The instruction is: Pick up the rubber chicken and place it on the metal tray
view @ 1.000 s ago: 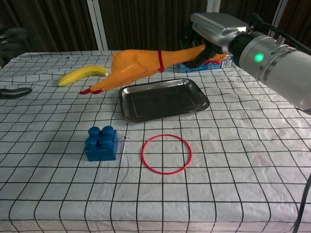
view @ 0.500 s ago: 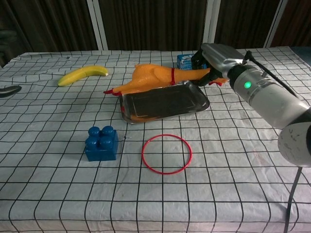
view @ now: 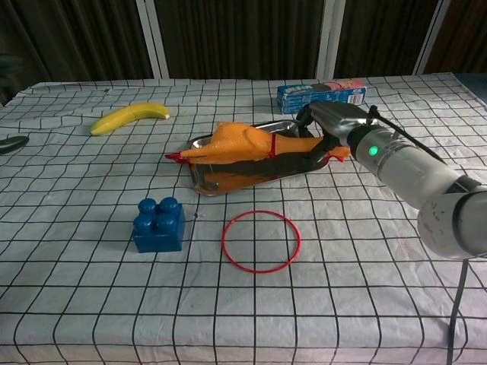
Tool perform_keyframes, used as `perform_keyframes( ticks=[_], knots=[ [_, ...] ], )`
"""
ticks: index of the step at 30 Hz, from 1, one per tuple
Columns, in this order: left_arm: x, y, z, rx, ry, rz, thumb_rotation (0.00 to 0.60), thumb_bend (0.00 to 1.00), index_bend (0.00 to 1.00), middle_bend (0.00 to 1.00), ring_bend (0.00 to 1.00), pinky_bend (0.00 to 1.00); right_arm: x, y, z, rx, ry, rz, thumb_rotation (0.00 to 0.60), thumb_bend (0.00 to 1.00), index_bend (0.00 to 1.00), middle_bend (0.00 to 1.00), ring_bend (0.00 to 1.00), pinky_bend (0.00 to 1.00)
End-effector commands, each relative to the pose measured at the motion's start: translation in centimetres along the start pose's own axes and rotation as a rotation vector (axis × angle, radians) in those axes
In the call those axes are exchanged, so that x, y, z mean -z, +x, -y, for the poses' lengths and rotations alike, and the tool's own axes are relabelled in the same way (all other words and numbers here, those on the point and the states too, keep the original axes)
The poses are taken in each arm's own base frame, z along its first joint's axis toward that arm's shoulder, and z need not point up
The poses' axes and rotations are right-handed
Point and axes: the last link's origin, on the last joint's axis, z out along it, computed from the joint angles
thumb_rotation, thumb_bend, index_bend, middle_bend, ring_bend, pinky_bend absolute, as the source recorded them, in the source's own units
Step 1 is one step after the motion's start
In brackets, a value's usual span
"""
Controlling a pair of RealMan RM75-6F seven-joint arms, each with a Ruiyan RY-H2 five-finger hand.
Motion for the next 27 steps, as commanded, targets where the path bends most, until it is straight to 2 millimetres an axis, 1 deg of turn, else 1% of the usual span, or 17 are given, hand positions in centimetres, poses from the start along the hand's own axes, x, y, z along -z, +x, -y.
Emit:
perform_keyframes(
  ticks=[1,6,11,15,19,24,27],
  knots=[
    [0.0,0.0,0.0,0.004,-0.001,-0.006,0.600,0.26,0.00,0.00,0.00,0.00,-0.1,0.7,-0.7,0.019,-0.018,-0.011,0.600,0.34,0.00,0.05,0.00,0.01],
    [0.0,0.0,0.0,0.008,-0.003,-0.003,0.600,0.26,0.00,0.00,0.00,0.00,-0.2,1.4,-1.7,0.064,-0.046,-0.011,0.600,0.30,0.00,0.01,0.00,0.00],
    [-0.1,-0.2,-0.1,0.009,-0.002,0.002,0.600,0.26,0.00,0.00,0.00,0.00,-0.1,1.7,-2.7,0.121,-0.071,0.009,0.600,0.24,0.00,0.00,0.00,0.00],
    [-0.2,-0.3,-0.1,0.011,0.000,0.002,0.600,0.26,0.00,0.00,0.00,0.00,-0.1,1.8,-2.8,0.120,-0.075,0.015,0.600,0.19,0.00,0.00,0.00,0.00],
    [-0.2,-0.3,0.0,0.011,0.005,0.002,0.600,0.26,0.00,0.00,0.00,0.00,-0.1,2.1,-2.9,0.128,-0.074,0.023,0.600,0.12,0.00,0.00,0.00,0.00],
    [-0.1,0.0,0.1,0.016,0.009,-0.002,0.600,0.26,0.00,0.00,0.00,0.00,0.1,3.2,-2.8,0.157,-0.061,0.000,0.600,0.10,0.00,0.00,0.00,0.00],
    [0.2,0.2,0.1,0.016,0.003,-0.009,0.600,0.26,0.00,0.00,0.00,0.00,0.5,4.1,-2.9,0.169,-0.043,-0.014,0.600,0.10,0.00,0.00,0.00,0.00]
  ],
)
